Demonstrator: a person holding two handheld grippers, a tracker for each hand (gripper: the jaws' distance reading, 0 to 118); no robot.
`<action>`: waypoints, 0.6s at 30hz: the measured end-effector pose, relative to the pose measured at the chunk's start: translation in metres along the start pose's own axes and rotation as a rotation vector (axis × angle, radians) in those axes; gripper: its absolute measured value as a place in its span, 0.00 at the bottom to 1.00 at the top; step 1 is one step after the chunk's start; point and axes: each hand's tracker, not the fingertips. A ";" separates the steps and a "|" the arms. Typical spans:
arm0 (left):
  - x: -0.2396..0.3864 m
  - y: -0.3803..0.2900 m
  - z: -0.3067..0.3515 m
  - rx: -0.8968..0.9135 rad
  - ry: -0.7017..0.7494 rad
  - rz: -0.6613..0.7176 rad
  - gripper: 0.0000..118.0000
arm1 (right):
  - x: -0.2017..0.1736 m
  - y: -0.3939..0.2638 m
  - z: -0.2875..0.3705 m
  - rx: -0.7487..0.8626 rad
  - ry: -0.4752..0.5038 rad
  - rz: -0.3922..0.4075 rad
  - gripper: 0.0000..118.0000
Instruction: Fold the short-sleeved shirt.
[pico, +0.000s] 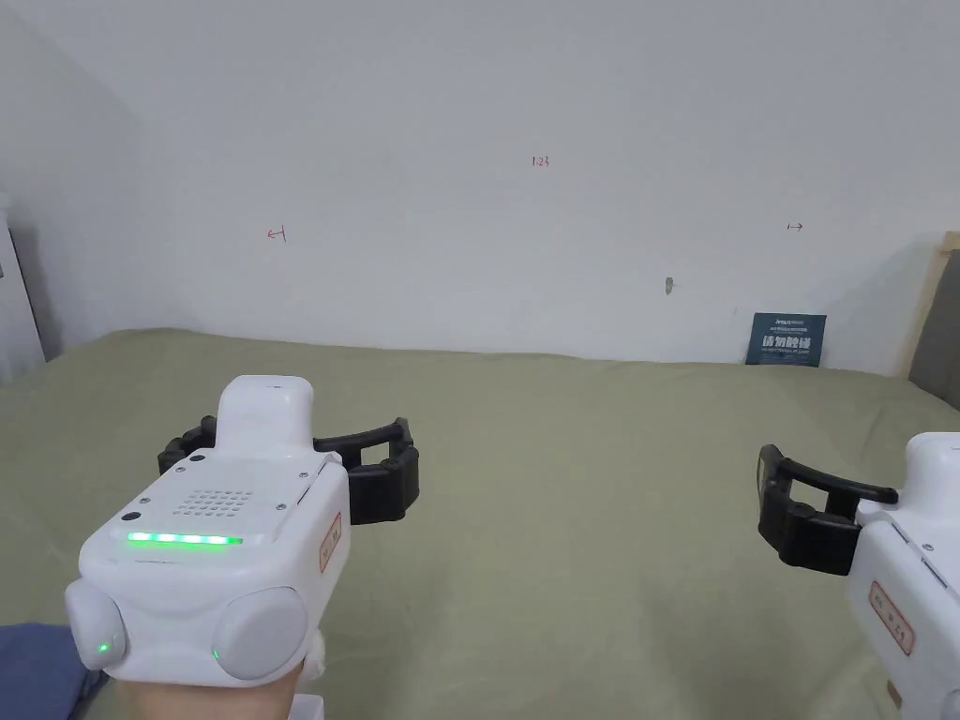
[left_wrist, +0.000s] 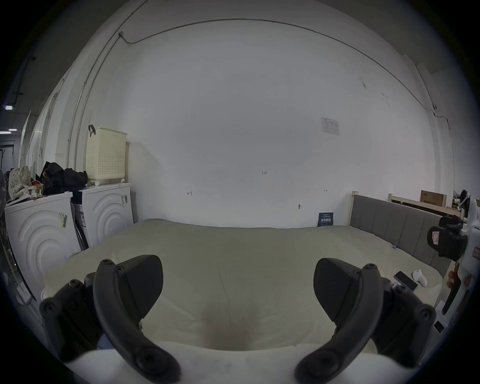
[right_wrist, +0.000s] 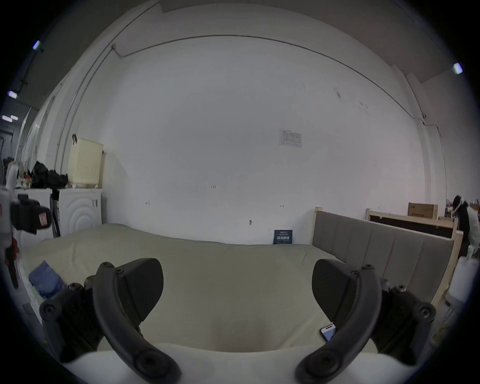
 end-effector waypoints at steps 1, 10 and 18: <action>-0.001 0.000 0.000 -0.003 0.000 0.004 1.00 | 0.000 0.002 0.001 0.007 0.003 -0.028 0.97; -0.003 0.001 0.002 -0.002 -0.006 0.005 1.00 | 0.008 0.013 0.003 0.011 -0.005 -0.142 0.97; -0.005 0.006 0.004 0.007 -0.011 0.011 1.00 | 0.012 0.018 0.004 -0.008 -0.017 -0.126 0.97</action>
